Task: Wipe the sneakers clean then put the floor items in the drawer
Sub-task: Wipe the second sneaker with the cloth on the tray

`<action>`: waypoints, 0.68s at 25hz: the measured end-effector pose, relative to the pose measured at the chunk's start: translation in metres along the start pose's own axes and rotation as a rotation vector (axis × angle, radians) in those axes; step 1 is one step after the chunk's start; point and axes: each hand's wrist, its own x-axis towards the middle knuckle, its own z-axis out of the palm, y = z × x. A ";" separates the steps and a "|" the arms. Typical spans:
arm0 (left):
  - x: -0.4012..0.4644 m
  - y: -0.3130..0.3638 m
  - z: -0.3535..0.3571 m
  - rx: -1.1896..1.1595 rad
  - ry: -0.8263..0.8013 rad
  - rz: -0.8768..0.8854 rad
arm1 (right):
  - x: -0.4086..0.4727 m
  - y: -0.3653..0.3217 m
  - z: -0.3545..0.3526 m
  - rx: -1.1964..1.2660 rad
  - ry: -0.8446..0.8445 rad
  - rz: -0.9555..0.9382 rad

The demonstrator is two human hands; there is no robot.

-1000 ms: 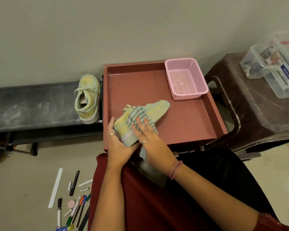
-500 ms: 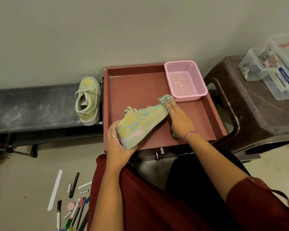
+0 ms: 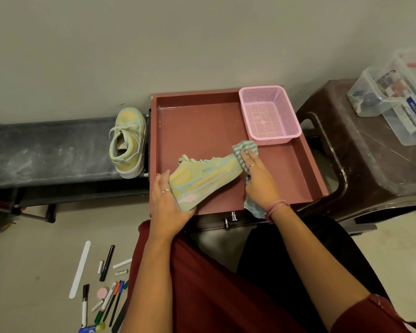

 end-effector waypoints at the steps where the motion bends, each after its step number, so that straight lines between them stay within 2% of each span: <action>1: -0.001 0.002 0.002 -0.004 0.031 0.032 | -0.004 -0.005 0.002 0.007 0.040 0.048; 4: -0.003 0.009 0.008 -0.032 0.057 0.090 | -0.022 -0.034 0.024 -0.050 0.146 0.044; 9: -0.005 0.007 0.013 -0.095 0.087 0.179 | -0.048 -0.063 0.053 -0.158 0.009 -0.331; 12: -0.007 0.008 0.013 -0.065 0.092 0.154 | -0.033 -0.027 0.035 -0.513 0.104 -0.464; 14: -0.007 0.010 0.012 -0.070 0.084 0.134 | -0.015 -0.005 0.019 -0.675 0.107 -0.358; 17: -0.008 0.011 0.012 -0.058 0.095 0.190 | 0.007 0.009 -0.005 -0.615 0.092 -0.073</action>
